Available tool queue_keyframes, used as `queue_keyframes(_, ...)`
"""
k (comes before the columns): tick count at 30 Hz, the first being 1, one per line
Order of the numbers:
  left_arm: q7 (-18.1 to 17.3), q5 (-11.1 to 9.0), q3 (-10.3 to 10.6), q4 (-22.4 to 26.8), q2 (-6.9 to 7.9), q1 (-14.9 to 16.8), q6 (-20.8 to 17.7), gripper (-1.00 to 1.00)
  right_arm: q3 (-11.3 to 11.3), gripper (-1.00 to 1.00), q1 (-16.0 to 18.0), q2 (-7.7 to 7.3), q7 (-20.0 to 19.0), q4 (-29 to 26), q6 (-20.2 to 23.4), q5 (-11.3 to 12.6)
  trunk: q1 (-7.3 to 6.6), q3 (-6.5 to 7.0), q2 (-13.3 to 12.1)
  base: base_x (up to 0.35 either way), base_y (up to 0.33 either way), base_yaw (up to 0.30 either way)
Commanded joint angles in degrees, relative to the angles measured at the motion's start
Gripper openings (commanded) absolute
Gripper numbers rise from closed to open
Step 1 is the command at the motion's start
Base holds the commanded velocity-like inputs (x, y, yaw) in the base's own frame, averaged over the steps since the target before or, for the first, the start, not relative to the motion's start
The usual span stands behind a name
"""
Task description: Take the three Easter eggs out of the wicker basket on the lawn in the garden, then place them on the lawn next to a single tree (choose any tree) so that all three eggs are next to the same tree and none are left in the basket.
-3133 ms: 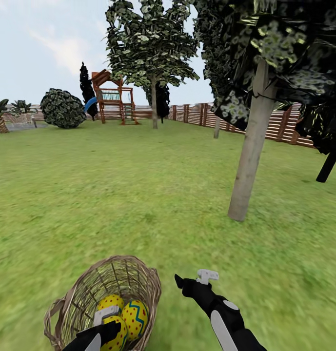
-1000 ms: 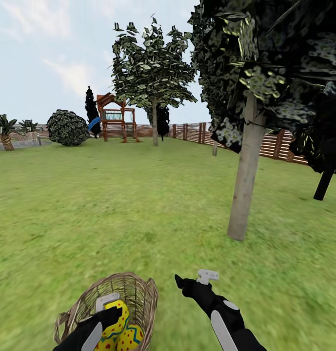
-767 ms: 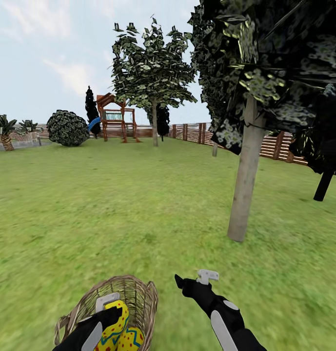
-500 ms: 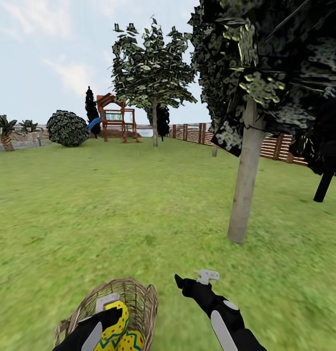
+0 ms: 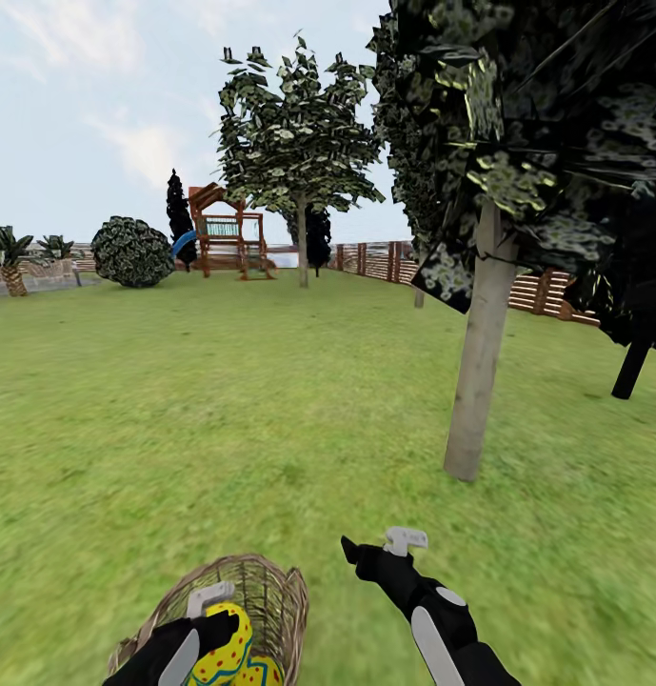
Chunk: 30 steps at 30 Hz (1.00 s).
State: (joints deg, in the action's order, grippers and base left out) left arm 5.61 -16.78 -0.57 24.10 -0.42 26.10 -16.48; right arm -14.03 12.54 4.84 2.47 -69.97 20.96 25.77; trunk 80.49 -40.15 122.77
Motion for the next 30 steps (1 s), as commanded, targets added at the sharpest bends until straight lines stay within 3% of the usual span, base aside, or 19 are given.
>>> queue_keyframes(1,0.3,-0.5,-0.1,0.1,-0.02,0.0,-0.4,-1.00,0.0,1.00,0.0,-0.02,0.2,-0.1,0.2,0.5,-0.24,0.12,-0.4,0.000,0.000,0.000)
queue_keyframes(19,0.6,-0.4,-0.1,0.2,-0.02,0.0,-0.3,-1.00,-0.1,1.00,0.0,-0.09,0.2,-0.2,0.2,0.9,-4.19,3.54,-7.6,-0.030,0.000,-0.014)
queue_keyframes(30,0.7,-0.3,0.1,0.2,-0.02,0.0,-0.2,-1.00,-0.2,1.00,0.0,-0.08,0.1,-0.2,0.1,0.9,-4.19,3.70,-7.6,-0.110,0.000,-0.043)
